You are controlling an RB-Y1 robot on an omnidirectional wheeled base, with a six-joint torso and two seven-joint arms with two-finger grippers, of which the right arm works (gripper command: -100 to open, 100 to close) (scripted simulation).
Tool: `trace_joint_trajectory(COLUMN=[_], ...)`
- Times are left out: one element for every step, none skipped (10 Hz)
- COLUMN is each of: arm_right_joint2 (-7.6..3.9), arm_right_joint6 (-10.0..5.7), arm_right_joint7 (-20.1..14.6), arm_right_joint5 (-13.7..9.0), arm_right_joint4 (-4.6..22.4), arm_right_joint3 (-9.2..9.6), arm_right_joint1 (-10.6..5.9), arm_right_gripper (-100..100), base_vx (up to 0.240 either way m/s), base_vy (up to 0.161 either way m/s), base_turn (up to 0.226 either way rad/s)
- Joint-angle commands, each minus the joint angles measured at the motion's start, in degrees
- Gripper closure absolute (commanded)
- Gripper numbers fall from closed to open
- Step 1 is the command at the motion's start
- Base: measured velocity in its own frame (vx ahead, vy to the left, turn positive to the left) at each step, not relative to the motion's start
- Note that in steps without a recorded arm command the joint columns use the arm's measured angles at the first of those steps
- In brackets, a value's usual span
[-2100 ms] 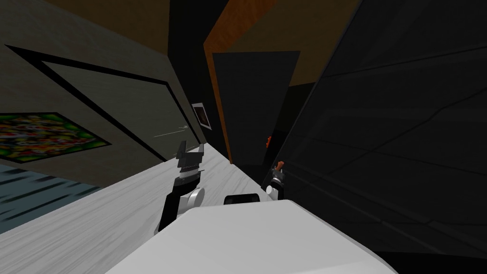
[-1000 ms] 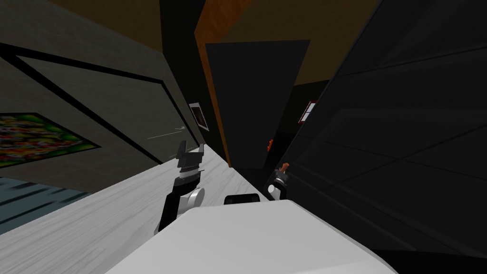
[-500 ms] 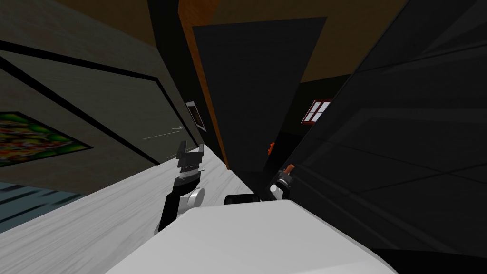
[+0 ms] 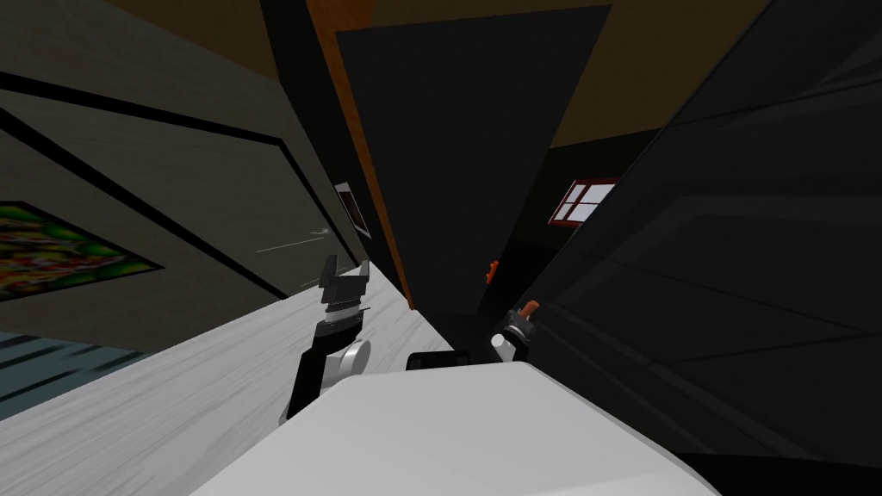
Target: Push the door open
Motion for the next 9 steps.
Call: trace_joint_trajectory(arm_right_joint2=[-1.2, -1.2, -1.19, -1.19, -1.14, -1.14, -1.07, -1.01, -0.9], arm_right_joint6=[-1.63, -1.92, -2.07, -2.07, -2.35, -2.35, -2.62, -2.74, -2.98], arm_right_joint7=[-0.45, -0.04, 0.16, 0.16, 0.54, 0.54, 0.91, 1.09, 1.42], arm_right_joint5=[-0.38, -1.23, -1.65, -1.65, -2.46, -2.46, -3.23, -3.59, -4.28], arm_right_joint4=[1.65, 1.88, 1.99, 1.99, 2.21, 2.21, 2.41, 2.51, 2.7], arm_right_joint3=[-1.03, -2.24, -2.84, -2.84, -3.99, -3.99, -5.1, -5.6, -6.59], arm_right_joint1=[-0.68, -0.84, -0.92, -0.92, -1.07, -1.07, -1.22, -1.29, -1.42], arm_right_gripper=[100, 100, 100, 100, 100, 100, 100, 100, 100], base_vx=[0.078, 0.095, 0.13, 0.096, 0.105, 0.08, 0.093, 0.112, 0.144], base_vy=[-0.042, -0.071, -0.09, -0.06, -0.052, -0.046, -0.061, -0.074, -0.107], base_turn=[-0.021, 0.016, 0.016, 0.005, -0.013, 0.007, 0.013, 0.01, -0.004])
